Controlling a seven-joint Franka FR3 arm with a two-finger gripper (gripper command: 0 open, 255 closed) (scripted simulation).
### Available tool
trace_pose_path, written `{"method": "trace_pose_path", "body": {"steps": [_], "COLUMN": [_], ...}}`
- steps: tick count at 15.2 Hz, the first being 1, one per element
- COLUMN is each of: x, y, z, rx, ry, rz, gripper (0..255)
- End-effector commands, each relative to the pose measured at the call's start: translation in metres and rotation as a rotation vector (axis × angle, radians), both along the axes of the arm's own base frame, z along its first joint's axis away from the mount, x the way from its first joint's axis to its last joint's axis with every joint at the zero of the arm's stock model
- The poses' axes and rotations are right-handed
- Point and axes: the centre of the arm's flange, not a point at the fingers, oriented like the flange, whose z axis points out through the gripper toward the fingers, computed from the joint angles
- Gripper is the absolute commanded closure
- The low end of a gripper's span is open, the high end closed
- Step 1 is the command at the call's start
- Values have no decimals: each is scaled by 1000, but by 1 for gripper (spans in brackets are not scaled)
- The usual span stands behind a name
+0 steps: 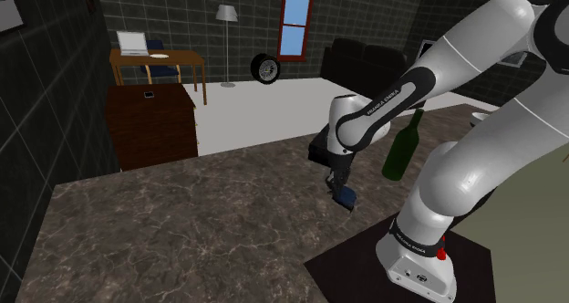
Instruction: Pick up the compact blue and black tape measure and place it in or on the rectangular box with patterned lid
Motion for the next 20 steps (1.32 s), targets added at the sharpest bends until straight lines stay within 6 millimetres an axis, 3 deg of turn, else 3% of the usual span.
{"method": "trace_pose_path", "body": {"steps": [1, 4, 20], "x": [0, 0, 0], "y": [0, 0, 0], "z": [0, 0, 84], "rx": [0, 0, 0], "ry": [1, 1, 1], "rz": [0, 0, 0], "gripper": [255, 255, 255]}}
